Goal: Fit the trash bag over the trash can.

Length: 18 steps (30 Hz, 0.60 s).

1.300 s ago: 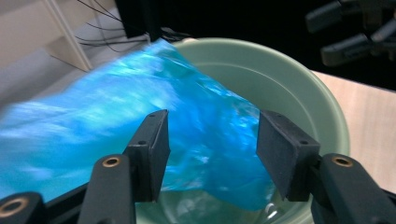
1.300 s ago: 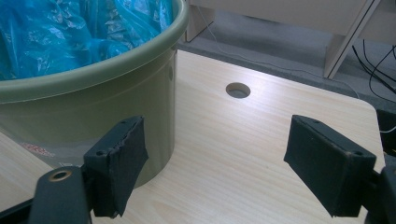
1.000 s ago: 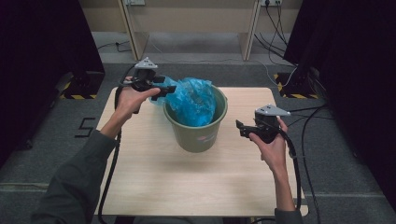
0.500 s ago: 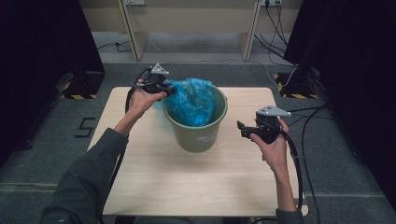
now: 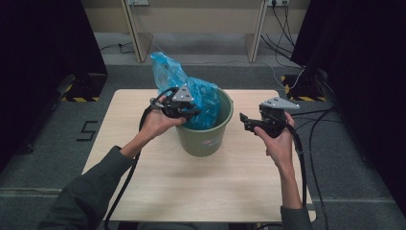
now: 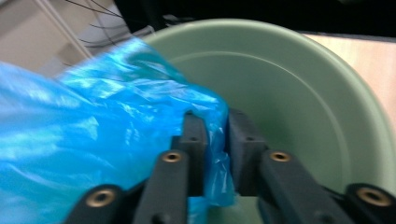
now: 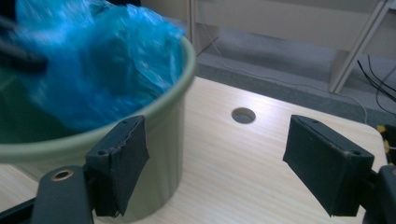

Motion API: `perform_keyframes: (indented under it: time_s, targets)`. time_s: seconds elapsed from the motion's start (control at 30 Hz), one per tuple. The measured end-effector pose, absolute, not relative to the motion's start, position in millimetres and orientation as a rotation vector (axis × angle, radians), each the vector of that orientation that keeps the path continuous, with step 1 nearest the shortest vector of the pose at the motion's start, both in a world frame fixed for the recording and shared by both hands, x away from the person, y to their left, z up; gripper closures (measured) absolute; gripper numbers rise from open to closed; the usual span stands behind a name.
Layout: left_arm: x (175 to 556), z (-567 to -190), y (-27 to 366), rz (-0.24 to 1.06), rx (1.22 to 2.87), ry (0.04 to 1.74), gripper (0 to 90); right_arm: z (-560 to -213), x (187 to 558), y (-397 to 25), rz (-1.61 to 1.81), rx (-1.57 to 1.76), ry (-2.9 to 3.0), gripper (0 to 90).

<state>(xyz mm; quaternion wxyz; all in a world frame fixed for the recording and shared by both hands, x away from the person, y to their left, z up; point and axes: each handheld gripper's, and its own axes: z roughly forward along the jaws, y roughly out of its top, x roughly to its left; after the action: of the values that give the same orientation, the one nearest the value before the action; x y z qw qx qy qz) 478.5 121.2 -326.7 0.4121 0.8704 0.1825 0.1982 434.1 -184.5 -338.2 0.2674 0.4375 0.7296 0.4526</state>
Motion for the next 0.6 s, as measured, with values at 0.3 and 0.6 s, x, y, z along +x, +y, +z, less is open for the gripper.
perform_keyframes:
  time_s: [0.3, 0.6]
  targets:
    - [480, -294, 165, 0.525, 2.027, 0.570, 38.0, -334, 438, -176, 1.211, 1.163, 1.987, 21.4]
    - [534, -306, 191, 0.504, 1.954, 0.866, 25.0, -335, 442, -170, 1.206, 1.163, 2.006, 21.3]
